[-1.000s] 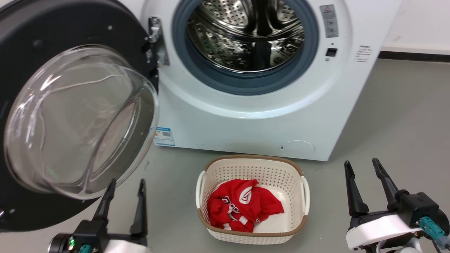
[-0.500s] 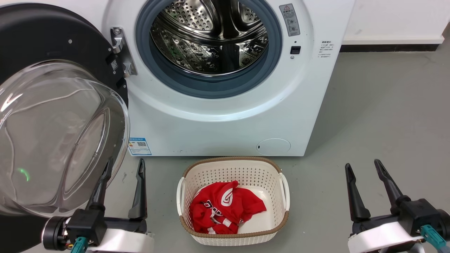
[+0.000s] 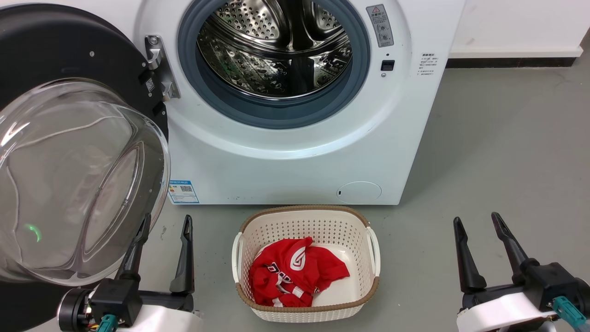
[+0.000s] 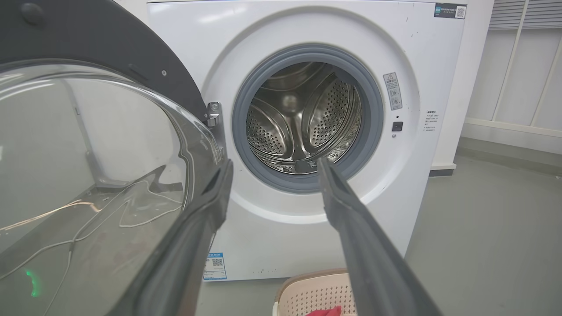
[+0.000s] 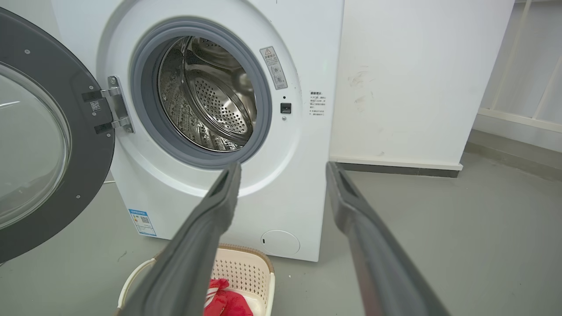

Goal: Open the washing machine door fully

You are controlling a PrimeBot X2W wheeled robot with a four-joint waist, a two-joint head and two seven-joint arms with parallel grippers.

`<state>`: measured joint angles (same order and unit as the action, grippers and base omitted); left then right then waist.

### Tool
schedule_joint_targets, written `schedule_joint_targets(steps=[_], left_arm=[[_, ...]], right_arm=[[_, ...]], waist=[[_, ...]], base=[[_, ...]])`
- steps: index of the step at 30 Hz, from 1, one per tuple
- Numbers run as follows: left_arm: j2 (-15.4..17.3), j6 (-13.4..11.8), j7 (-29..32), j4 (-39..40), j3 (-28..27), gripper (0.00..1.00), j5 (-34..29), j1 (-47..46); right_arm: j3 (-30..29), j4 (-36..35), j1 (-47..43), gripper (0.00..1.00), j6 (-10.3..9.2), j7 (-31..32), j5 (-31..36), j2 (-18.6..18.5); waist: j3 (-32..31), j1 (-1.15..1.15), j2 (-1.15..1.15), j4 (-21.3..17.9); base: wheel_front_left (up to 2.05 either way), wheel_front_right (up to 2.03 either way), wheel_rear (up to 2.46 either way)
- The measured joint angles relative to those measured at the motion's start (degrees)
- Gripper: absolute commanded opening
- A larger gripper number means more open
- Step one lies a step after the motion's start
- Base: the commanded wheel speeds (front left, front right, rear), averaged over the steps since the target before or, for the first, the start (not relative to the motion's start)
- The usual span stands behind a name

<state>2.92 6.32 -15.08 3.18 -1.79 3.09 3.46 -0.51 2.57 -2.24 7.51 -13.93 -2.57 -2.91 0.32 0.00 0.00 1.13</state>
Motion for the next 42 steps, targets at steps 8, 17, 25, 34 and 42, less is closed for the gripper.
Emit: schedule_joint_targets(steps=[8, 17, 25, 34, 42], left_arm=[[0.0, 0.1, 0.0, -0.1, -0.1, 1.0, -0.4, 0.0], [-0.1, 0.2, 1.4, -3.2, -0.2, 0.0, 4.8, 0.9], [-0.1, 0.2, 3.5, -4.8, -0.6, 0.0, 14.1, 0.0], [-0.1, 0.3, 5.9, -6.4, -1.1, 0.0, 23.5, -1.1], [-0.1, 0.3, 7.7, -7.5, -1.6, 0.0, 31.3, -1.9]], right_arm=[[0.1, 0.5, 0.0, 1.0, 0.0, -0.2, -0.7, 0.0], [0.3, 2.8, -1.3, 0.0, 0.0, 0.6, -6.2, 0.0], [0.3, 3.8, -0.8, 0.0, 0.0, 2.4, -16.2, -0.5], [0.2, 4.9, 0.3, 0.0, 0.0, 4.0, -25.9, -0.8], [0.1, 5.5, 1.1, 0.0, 0.0, 5.5, -33.9, -1.0]], waist=[[0.0, 0.0, 0.0, -0.2], [0.0, 0.0, 0.0, -0.3], [0.0, 0.0, 0.0, -0.4], [0.0, 0.0, 0.0, -0.4], [0.0, 0.0, 0.0, -0.5]], base=[[0.0, 0.0, 0.0], [0.0, 0.0, 0.0], [0.0, 0.0, 0.0], [0.0, 0.0, 0.0], [0.0, 0.0, 0.0]])
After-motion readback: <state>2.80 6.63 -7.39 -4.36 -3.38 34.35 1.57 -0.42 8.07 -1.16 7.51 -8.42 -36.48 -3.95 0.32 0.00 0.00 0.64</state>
